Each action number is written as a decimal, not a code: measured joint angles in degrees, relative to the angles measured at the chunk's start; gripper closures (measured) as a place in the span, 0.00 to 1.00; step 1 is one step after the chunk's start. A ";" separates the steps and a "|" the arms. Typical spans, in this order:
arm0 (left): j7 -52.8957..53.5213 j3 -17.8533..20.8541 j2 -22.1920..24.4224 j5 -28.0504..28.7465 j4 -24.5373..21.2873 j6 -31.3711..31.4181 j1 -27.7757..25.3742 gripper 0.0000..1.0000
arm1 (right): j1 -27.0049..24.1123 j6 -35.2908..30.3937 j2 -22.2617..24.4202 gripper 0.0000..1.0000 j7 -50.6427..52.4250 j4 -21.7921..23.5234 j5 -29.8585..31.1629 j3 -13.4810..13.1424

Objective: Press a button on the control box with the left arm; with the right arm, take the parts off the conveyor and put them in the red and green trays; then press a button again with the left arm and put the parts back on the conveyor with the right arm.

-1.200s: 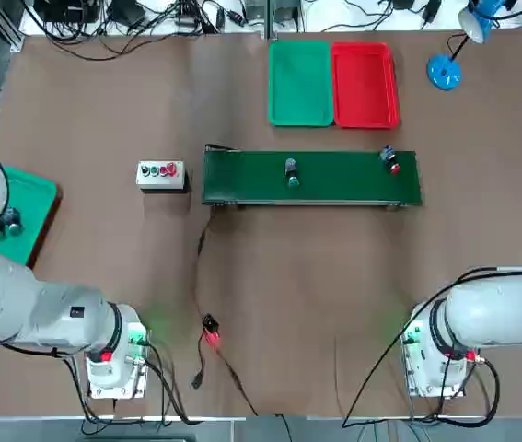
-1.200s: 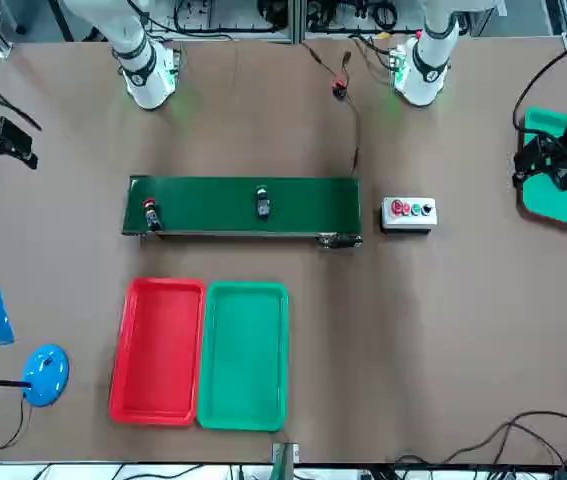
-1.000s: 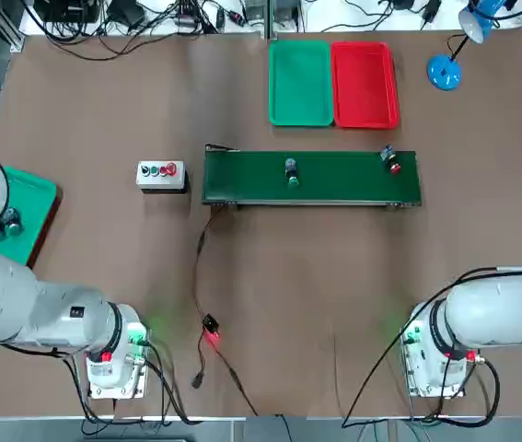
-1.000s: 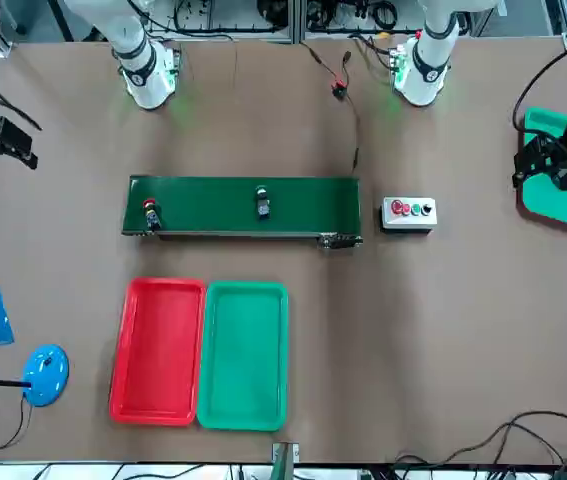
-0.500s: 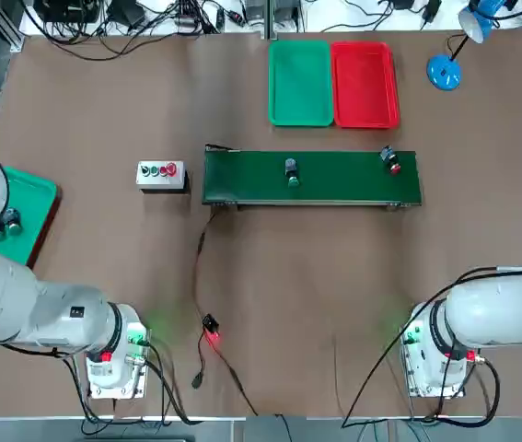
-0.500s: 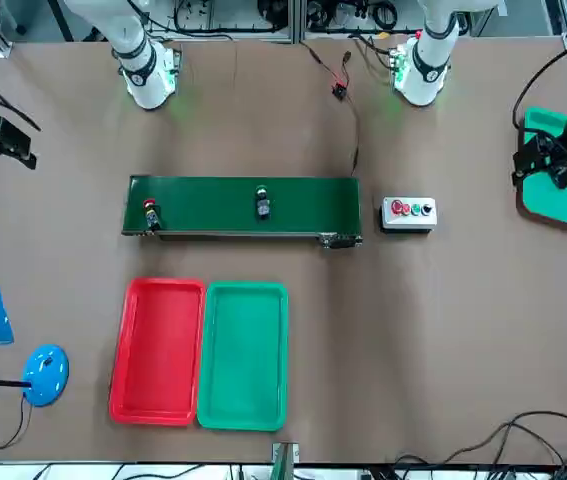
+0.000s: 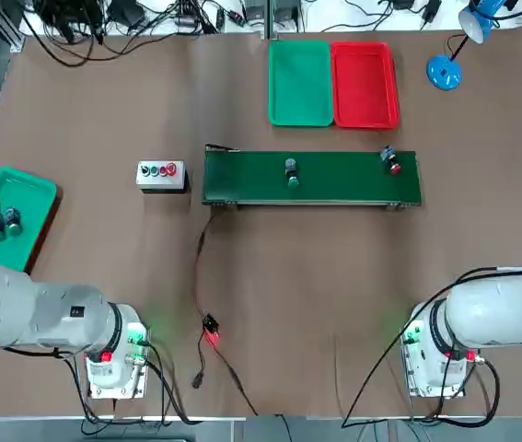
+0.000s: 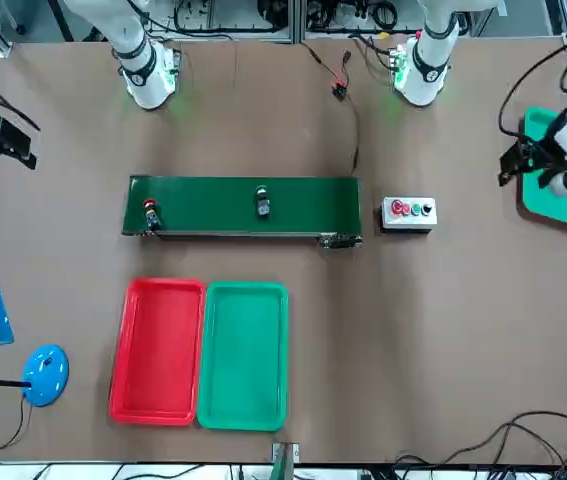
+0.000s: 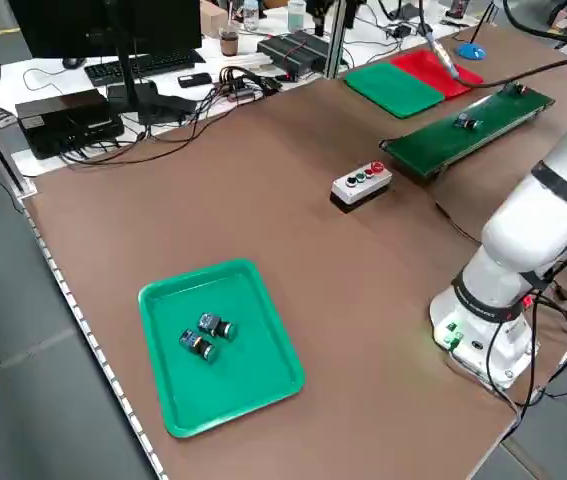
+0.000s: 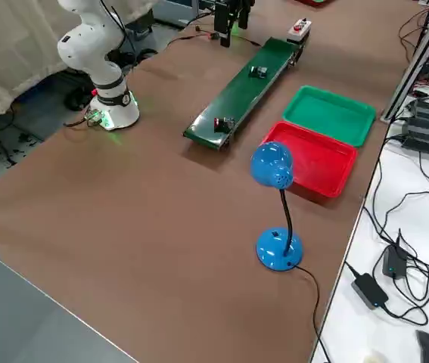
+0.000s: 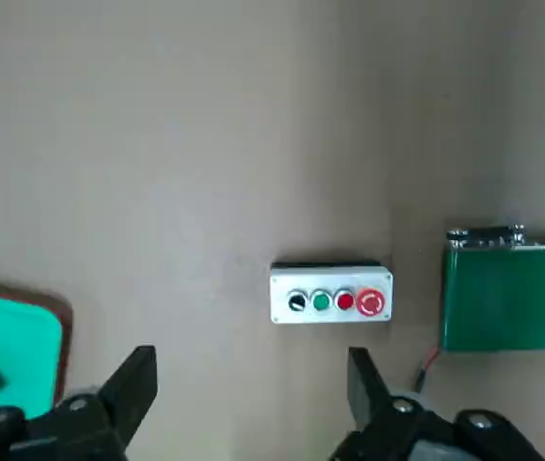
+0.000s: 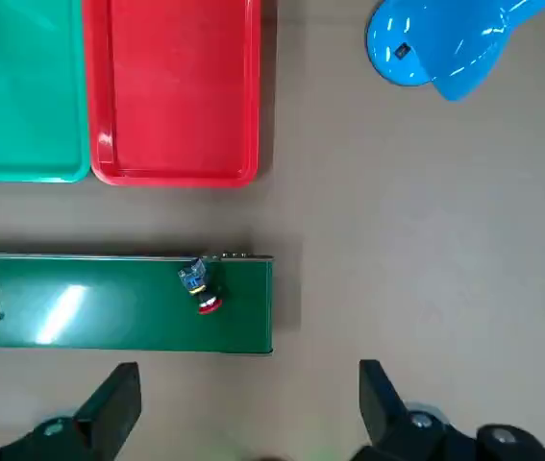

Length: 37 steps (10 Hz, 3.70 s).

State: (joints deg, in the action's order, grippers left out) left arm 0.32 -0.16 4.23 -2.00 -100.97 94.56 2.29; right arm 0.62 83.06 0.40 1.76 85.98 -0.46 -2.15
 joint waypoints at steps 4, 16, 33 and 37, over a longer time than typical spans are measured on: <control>-3.10 -3.07 3.71 -0.21 -15.24 13.96 0.15 0.66 | 0.03 -0.02 -0.01 0.00 0.00 0.02 0.00 0.06; -4.81 -10.32 4.96 -1.39 -38.64 33.44 0.59 0.96 | 0.05 -0.13 -0.36 0.00 0.00 0.14 0.00 0.06; -4.25 -12.49 -7.26 -1.39 -41.31 44.29 0.58 0.99 | 0.07 -0.12 -0.80 0.00 0.00 0.14 0.00 0.08; -4.43 -13.32 -8.46 -1.39 -41.27 45.84 0.58 0.99 | 0.16 -0.12 -0.80 0.00 0.00 0.14 -0.01 0.28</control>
State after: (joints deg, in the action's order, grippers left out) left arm -4.11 -13.47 -4.23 -3.39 -142.24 140.40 2.88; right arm 0.78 82.94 -0.40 1.76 86.12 -0.47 -1.86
